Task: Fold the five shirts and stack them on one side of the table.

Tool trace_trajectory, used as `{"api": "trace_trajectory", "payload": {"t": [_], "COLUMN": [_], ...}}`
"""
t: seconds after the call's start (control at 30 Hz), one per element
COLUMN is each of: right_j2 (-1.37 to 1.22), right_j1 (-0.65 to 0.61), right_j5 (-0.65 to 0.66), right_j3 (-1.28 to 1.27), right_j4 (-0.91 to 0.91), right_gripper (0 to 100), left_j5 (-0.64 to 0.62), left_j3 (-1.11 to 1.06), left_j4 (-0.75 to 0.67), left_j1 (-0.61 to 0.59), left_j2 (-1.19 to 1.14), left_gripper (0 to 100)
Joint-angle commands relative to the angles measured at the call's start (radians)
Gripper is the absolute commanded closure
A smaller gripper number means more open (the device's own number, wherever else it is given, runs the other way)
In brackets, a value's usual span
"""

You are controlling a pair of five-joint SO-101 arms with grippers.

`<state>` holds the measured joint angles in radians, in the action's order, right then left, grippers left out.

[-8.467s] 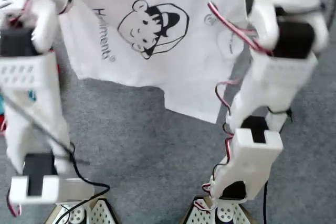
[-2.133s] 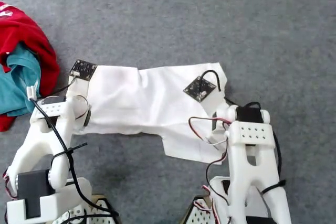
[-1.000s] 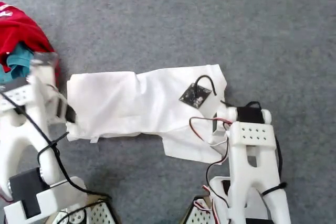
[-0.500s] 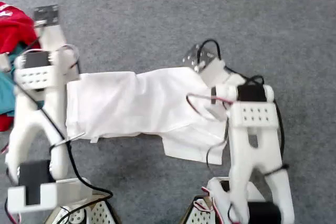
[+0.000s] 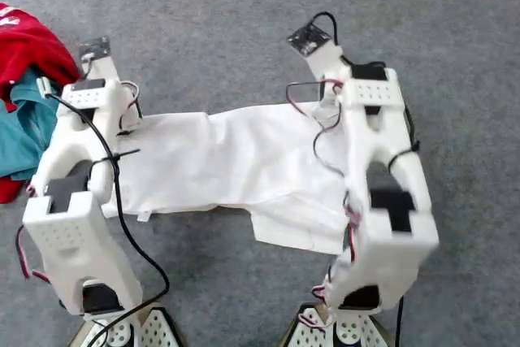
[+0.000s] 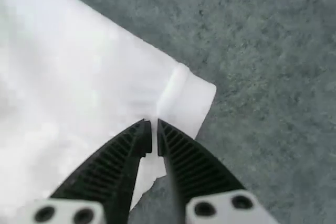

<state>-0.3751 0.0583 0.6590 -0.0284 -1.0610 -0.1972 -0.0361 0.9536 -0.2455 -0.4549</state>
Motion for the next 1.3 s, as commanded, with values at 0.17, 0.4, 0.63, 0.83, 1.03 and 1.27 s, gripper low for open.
{"api": "trace_trajectory", "payload": {"t": [0.17, 0.4, 0.63, 0.83, 1.03, 1.27], "right_j2": [-0.332, -0.410, -0.381, -0.234, -0.041, 0.102], "right_j1": [0.081, 0.147, 0.109, 0.101, 0.100, 0.068], "right_j5": [-0.011, 0.012, 0.017, 0.021, 0.049, 0.080], "right_j3": [0.423, 0.593, 0.602, 0.602, 0.601, 0.539], "right_j4": [-0.157, -0.270, -0.301, -0.385, -0.465, -0.608], "right_gripper": [97.9, 97.9, 98.2, 98.2, 98.2, 98.2], "left_j5": [-0.021, 0.028, 0.023, 0.075, 0.157, 0.195], "left_j3": [0.338, 0.498, 0.641, 0.978, 1.102, 1.024], "left_j4": [0.212, 0.365, 0.434, 0.666, 0.763, 0.806], "left_j1": [-0.076, -0.108, -0.048, 0.071, 0.101, 0.074], "left_j2": [-0.175, -0.209, -0.201, -0.204, -0.210, -0.192], "left_gripper": [97, 97, 97, 97, 97, 97]}}
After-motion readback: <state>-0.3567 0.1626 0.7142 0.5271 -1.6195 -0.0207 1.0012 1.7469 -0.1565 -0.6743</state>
